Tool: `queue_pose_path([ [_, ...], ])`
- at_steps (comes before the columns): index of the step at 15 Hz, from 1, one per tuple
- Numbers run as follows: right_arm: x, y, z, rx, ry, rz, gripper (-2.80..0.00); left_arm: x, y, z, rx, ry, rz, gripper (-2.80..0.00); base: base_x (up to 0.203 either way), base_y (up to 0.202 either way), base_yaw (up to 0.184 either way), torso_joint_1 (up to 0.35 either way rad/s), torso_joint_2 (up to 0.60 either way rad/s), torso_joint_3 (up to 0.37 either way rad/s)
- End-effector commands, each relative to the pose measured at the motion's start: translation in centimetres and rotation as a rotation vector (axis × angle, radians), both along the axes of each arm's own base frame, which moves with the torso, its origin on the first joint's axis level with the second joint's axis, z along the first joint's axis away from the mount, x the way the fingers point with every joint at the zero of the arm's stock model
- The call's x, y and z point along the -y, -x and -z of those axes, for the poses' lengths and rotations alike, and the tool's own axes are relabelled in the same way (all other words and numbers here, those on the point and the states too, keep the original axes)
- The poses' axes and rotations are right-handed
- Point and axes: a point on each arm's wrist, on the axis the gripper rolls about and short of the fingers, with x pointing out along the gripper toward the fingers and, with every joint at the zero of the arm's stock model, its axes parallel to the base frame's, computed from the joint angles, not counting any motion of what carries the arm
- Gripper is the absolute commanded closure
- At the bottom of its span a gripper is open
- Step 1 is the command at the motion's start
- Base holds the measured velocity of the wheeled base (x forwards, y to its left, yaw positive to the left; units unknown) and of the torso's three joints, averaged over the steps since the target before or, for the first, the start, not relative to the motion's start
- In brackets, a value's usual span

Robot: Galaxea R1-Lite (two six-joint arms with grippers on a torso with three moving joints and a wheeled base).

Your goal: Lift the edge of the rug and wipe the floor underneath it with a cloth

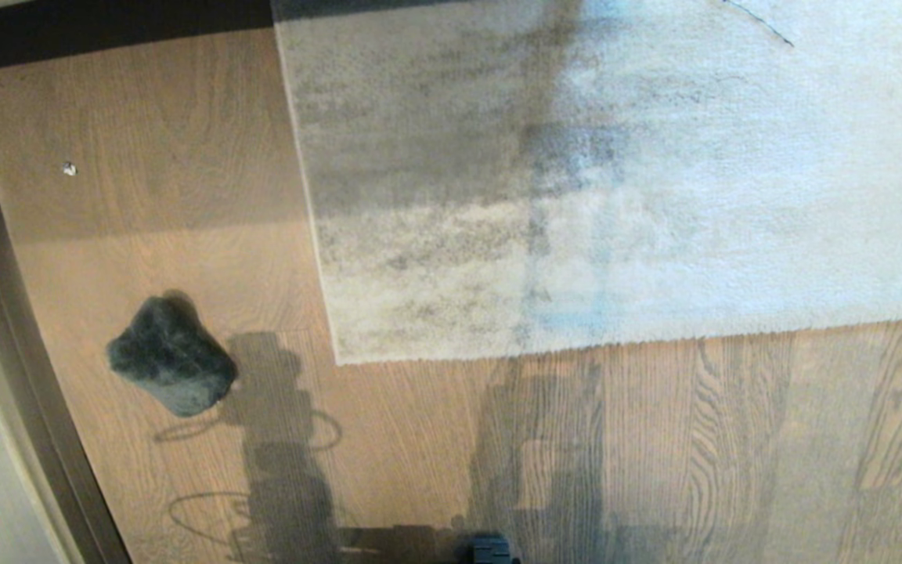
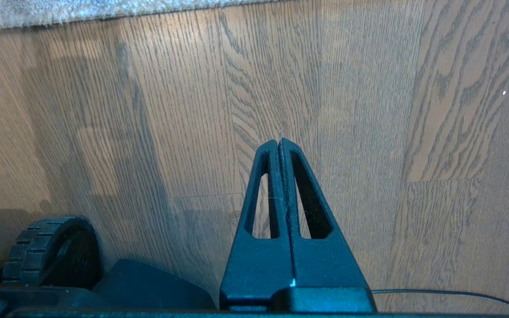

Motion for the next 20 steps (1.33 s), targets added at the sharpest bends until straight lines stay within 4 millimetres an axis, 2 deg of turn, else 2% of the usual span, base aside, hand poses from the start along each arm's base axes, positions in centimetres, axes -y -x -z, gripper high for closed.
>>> queue_pose_path([
  [1,0.00,-0.01,0.00,-0.001,0.000,-0.001,0.00,0.00,0.01,0.00,0.000,0.000,0.000,0.00,0.000,0.000,0.000,0.000,0.00,0.000],
  [10,0.00,-0.01,0.00,-0.001,0.000,-0.001,0.00,0.00,-0.01,0.05,-0.002,0.008,-0.002,0.00,0.000,0.000,0.000,0.001,0.00,0.004],
  [20,0.00,-0.01,0.00,-0.001,0.000,-0.001,0.00,-0.01,-0.01,0.05,-0.002,0.018,-0.006,0.00,0.000,0.000,0.000,0.003,0.00,0.182],
])
